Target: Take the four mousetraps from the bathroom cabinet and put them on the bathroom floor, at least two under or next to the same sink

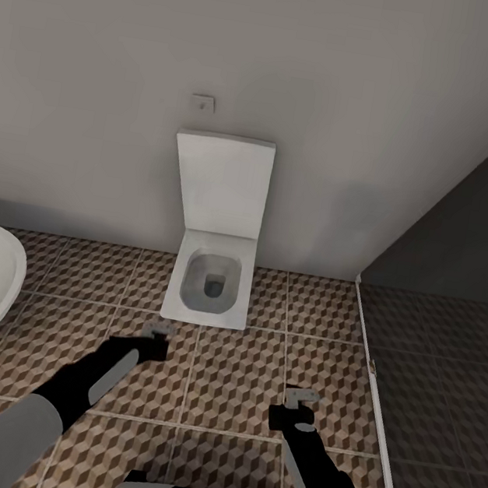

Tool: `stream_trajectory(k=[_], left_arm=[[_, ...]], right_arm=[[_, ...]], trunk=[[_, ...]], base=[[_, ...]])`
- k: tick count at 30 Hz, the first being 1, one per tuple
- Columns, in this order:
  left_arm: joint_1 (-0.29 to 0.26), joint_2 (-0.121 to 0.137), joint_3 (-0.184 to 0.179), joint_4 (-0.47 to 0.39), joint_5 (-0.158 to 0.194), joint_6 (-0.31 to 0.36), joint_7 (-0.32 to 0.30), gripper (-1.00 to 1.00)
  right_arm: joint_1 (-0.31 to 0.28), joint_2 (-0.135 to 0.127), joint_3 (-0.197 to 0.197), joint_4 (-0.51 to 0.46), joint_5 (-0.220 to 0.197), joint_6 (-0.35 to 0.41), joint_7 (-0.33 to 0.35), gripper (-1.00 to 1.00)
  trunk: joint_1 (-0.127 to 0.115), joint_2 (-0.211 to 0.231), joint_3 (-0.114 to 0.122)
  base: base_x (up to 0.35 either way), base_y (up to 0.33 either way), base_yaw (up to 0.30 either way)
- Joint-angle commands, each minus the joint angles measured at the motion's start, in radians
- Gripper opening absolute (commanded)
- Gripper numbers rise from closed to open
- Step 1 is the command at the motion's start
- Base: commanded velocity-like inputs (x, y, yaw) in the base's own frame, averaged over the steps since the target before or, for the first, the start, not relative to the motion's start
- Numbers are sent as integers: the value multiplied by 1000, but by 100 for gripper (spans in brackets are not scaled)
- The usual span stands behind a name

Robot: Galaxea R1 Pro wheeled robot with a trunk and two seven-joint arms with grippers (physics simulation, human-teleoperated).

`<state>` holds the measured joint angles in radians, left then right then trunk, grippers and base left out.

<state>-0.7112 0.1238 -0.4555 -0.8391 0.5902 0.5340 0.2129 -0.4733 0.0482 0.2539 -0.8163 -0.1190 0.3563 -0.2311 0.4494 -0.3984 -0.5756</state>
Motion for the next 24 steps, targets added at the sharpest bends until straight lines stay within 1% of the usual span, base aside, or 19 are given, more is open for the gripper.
stream_trajectory(k=[1,5,10,13,18,24], left_arm=[[-1,3,-5,-6,9,4,7,-100],[-1,6,-5,-10,9,6,7,-100],[-1,4,-5,6,10,2,5,-100],[-1,-1,-6,22,10,1,5,-100],[-1,-24,-6,49,10,0,5,-100],[-1,-30,-6,56,10,-2,3,-100]], right_arm=[[-1,-1,4,-2,-13,2,-7,-100],[-1,-1,4,-11,-13,0,-6,-100],[0,-7,4,-65,-13,0,-7,-100],[0,-8,4,-79,-13,0,-8,-100],[-1,-7,4,-85,-13,1,-8,-100],[-1,-5,4,-87,-14,1,-8,-100]], trunk=[[1,-2,-1],[1,-2,-1],[1,-2,-1],[1,-2,-1],[1,-2,-1],[1,-2,-1]], base=[[0,0,0],[0,0,0],[0,0,0],[0,0,0],[0,0,0],[0,0,0]])
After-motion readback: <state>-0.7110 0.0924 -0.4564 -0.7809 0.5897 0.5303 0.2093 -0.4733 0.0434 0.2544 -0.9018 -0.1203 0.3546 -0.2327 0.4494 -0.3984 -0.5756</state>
